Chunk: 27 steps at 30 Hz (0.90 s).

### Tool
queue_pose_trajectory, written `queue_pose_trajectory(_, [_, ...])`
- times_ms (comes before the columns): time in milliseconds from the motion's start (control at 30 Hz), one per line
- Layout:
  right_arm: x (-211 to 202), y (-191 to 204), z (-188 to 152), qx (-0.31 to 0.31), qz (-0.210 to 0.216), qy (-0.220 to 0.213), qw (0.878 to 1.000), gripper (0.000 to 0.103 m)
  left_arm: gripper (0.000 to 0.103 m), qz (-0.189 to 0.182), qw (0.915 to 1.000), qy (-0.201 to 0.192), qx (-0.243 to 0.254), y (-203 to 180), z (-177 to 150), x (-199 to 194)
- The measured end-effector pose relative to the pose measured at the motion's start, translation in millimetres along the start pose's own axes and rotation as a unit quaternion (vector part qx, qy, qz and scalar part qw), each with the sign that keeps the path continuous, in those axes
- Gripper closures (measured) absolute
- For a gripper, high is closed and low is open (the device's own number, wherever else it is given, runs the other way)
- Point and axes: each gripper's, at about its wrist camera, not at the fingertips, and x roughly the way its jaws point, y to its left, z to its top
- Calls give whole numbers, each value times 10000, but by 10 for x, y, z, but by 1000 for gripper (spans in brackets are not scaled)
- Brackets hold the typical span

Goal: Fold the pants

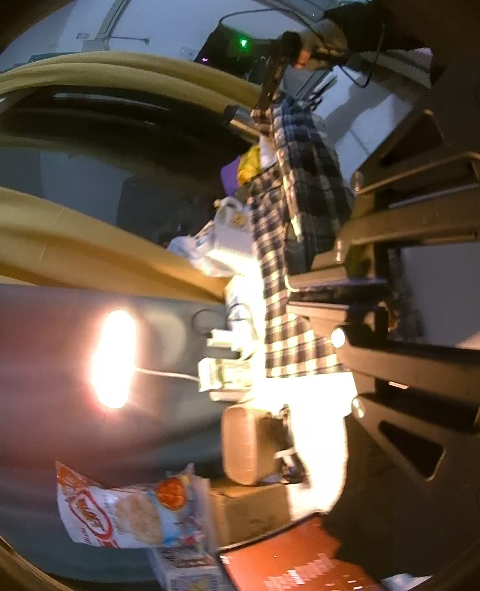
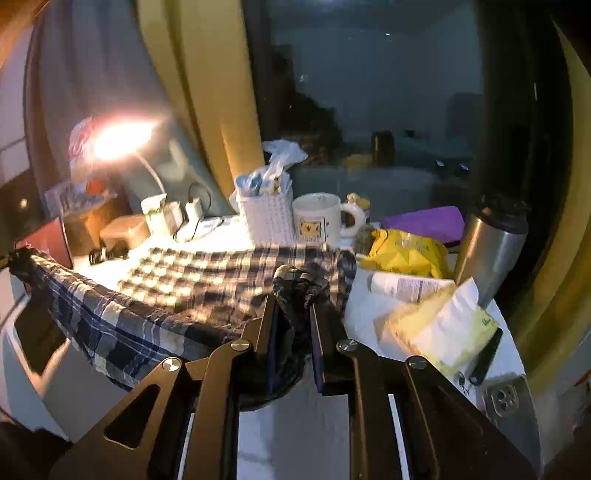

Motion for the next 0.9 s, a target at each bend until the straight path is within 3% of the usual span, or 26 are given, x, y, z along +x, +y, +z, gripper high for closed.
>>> queue_pose_trajectory(200, [336, -101, 245, 347, 8, -128, 9993, 86, 96, 52, 9999, -99, 119, 181, 340, 456])
queue_pose_trajectory(467, [935, -243, 500, 594, -53, -100, 9982, 86, 96, 163, 9997, 143, 120, 484, 570, 1225])
queue_pose_trajectory(633, [1396, -393, 585, 717, -116, 91, 9973, 87, 96, 225, 9990, 392, 52, 659, 568, 1706])
queue_pose_trajectory(900, [2120, -680, 645, 1023, -386, 388, 9932, 90, 94, 576, 9909, 1019, -658, 1139, 365, 2454])
